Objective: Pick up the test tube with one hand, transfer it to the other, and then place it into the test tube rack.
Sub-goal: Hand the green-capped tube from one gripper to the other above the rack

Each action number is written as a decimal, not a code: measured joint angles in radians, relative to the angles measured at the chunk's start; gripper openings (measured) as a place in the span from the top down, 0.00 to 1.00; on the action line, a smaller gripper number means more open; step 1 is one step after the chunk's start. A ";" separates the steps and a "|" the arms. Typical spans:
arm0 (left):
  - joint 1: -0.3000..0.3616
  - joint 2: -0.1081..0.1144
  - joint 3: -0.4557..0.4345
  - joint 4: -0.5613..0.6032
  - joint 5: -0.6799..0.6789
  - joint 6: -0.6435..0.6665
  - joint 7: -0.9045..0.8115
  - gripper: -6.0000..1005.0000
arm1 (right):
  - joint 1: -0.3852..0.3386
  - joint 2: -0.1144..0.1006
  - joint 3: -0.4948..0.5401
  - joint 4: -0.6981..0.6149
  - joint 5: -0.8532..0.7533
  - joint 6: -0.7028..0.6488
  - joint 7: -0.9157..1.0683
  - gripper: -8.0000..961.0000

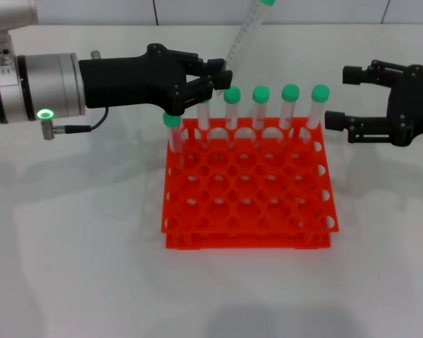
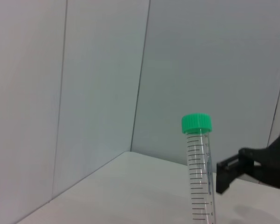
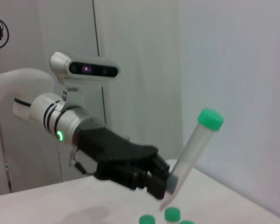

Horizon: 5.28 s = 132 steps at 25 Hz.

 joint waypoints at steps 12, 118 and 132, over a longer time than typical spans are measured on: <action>0.008 -0.006 0.016 -0.001 0.004 0.007 0.001 0.82 | 0.053 0.004 0.005 -0.005 0.039 0.005 0.012 0.11; -0.002 -0.006 0.030 -0.012 0.032 0.025 0.008 0.87 | 0.231 0.008 -0.049 0.180 0.136 0.089 0.015 0.48; -0.002 -0.006 0.030 -0.015 0.035 0.025 0.007 0.88 | 0.231 0.007 -0.050 0.180 0.136 0.093 0.015 0.62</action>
